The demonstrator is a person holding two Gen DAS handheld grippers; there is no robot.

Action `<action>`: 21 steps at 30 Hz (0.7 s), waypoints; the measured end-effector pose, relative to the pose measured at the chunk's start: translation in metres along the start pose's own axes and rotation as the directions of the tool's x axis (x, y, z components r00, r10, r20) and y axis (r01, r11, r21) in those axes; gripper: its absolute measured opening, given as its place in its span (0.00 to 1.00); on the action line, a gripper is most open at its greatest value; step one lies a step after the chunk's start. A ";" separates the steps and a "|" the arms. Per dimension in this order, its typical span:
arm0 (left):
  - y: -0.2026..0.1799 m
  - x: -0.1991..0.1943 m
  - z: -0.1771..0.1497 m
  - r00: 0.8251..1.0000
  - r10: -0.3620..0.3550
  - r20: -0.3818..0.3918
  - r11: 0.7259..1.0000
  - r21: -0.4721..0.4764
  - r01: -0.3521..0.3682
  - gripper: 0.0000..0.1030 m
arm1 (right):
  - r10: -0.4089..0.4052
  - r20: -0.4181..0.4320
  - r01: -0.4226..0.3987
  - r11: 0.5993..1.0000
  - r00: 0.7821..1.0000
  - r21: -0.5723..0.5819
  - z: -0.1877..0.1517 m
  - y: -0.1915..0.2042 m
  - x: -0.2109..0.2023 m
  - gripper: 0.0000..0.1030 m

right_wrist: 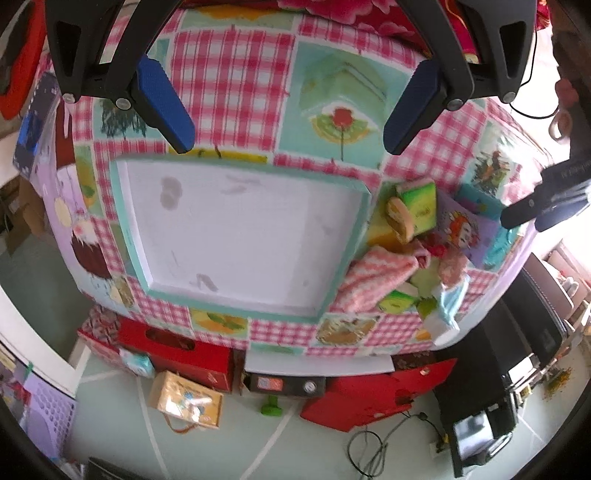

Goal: Organize soft objects
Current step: 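Reach the right gripper to the zigzag towel while the left reaches the blue mask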

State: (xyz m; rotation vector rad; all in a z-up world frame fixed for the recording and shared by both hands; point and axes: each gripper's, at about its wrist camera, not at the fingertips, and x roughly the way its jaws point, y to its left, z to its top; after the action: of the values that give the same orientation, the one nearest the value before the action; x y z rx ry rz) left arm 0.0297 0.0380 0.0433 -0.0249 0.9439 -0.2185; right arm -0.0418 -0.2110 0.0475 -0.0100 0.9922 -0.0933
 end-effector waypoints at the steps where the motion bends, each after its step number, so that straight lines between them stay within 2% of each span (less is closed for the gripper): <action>1: 0.003 0.000 0.006 1.000 0.006 -0.002 1.000 -0.003 -0.006 1.00 | 0.011 0.009 -0.011 1.000 1.000 -0.005 0.005 0.003 -0.001 1.00; 7: 0.026 0.006 0.049 0.998 0.051 -0.030 0.998 -0.030 -0.052 1.00 | 0.071 0.046 -0.068 0.995 0.996 -0.067 0.038 0.032 0.006 1.00; 11: 0.042 0.023 0.074 0.996 0.034 -0.078 0.998 -0.055 -0.039 1.00 | 0.117 0.053 -0.111 0.989 0.992 -0.102 0.057 0.054 0.019 1.00; 16: 0.055 0.051 0.099 0.990 0.044 -0.132 0.995 -0.079 -0.055 1.00 | 0.151 0.032 -0.146 0.983 0.988 -0.110 0.080 0.073 0.049 1.00; 21: 0.054 0.080 0.113 0.983 0.027 -0.182 0.997 -0.072 -0.041 1.00 | 0.178 -0.003 -0.178 0.980 0.984 -0.090 0.098 0.080 0.082 0.94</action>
State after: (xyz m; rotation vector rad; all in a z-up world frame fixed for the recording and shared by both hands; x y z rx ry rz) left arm 0.1756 0.0662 0.0390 -0.0595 1.1327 -0.1551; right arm 0.0905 -0.1418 0.0283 -0.0035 0.9875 0.1158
